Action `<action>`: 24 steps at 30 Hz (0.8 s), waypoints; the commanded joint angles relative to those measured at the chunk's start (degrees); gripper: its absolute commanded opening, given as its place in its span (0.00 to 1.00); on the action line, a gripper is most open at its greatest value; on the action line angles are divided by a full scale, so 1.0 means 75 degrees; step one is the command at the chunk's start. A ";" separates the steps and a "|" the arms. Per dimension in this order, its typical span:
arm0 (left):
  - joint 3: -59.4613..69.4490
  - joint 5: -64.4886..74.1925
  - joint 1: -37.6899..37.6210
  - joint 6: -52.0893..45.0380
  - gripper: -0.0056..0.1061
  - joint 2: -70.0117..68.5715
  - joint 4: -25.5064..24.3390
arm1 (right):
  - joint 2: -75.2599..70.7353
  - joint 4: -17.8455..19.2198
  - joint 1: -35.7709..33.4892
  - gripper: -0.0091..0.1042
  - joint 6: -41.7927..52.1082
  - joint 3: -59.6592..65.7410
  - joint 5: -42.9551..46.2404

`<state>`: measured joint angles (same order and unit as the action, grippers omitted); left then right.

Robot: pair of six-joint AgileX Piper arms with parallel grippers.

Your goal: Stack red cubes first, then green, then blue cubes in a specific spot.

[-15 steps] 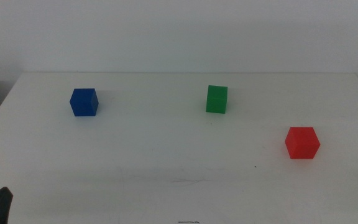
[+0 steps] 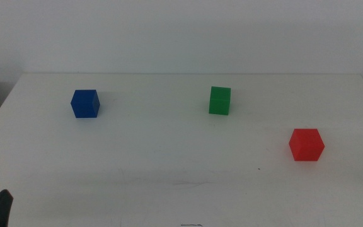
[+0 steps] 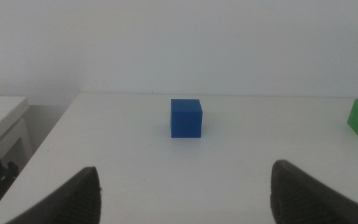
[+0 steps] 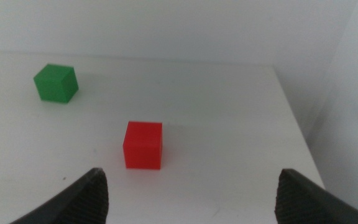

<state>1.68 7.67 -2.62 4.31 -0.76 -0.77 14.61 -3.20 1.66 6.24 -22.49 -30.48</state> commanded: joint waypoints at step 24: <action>-0.0024 -0.0672 -0.0005 0.0013 0.89 -0.0156 0.0051 | 0.8062 -0.0099 -0.1651 0.91 -0.0832 -0.6379 -0.4691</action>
<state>1.68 7.67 -2.62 4.31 -0.76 -0.77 74.13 -4.88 -10.11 -0.30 -67.46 -66.40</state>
